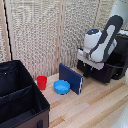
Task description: Please move the gripper into proximity with the fryer handle. Once close enough, gingerly grasp the handle and gently tug the fryer basket open in your direction.
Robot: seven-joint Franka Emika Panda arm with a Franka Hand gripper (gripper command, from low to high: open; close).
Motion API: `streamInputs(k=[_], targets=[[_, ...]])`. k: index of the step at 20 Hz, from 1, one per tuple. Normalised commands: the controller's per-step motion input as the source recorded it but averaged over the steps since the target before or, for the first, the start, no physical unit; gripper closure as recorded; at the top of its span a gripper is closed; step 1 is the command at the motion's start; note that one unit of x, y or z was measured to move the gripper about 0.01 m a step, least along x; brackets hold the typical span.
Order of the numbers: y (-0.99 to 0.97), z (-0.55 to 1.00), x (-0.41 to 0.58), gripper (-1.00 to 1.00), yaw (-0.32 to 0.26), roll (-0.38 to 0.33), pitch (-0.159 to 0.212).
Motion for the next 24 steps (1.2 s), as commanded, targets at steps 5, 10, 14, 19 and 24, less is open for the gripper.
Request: streamInputs(k=[5,10,14,19,24], targets=[[0.54,-0.22,0.278,-1.00,-0.118,-0.046,0.067],[-0.03,0.16,0.027,-1.00,-0.097,0.064,0.001],[-0.01,0.49,-0.046,-1.00,-0.022,0.047,0.001],[0.01,0.65,0.003,-1.00,0.000,0.046,0.023],[0.04,0.40,0.046,-1.00,-0.006,0.016,0.080]])
